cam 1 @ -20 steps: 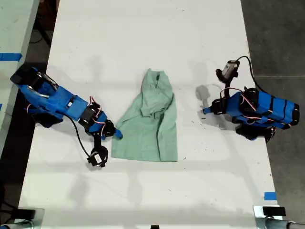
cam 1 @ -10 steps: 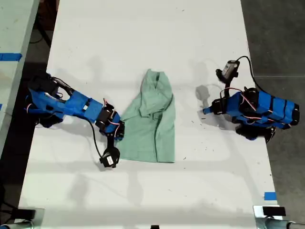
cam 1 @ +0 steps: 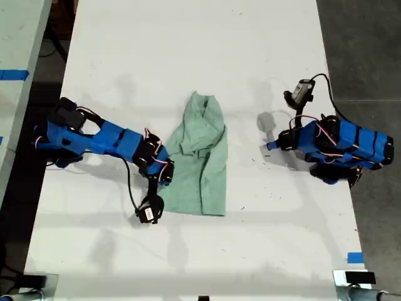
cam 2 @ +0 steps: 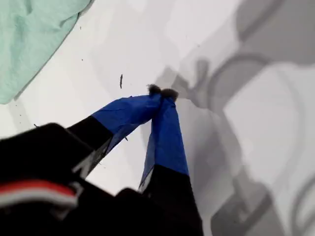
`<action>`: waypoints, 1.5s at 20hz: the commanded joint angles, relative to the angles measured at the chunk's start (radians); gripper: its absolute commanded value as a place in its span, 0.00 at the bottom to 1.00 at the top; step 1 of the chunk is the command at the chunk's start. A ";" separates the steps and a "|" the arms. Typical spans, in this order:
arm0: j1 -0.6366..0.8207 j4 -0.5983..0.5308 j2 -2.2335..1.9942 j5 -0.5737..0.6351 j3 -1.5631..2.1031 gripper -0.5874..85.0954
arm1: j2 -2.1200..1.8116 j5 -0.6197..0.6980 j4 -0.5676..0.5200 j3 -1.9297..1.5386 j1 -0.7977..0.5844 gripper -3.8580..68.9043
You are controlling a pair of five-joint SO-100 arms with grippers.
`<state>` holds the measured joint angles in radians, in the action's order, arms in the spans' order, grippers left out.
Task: Fold t shirt
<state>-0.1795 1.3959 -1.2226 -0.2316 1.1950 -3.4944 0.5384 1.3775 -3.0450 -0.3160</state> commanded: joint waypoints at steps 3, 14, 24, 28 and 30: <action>0.029 -0.060 0.051 0.114 -0.213 0.00 | -0.012 -0.015 -0.006 -0.043 0.011 0.03; 0.104 -0.566 0.112 0.515 -0.213 0.02 | -0.012 -0.014 -0.006 -0.043 0.014 0.03; 0.112 -0.595 0.026 0.641 -0.199 0.05 | -0.012 -0.012 -0.006 -0.043 0.014 0.03; 0.183 -0.502 -0.319 0.695 -0.009 0.00 | -0.012 -0.011 -0.006 -0.043 0.014 0.03; 0.250 -0.515 -0.520 0.721 0.172 0.00 | -0.012 -0.011 -0.006 -0.043 0.014 0.03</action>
<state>-0.0031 0.8897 -1.4987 0.4663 1.2594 -3.4944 0.5369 1.3775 -3.0450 -0.3099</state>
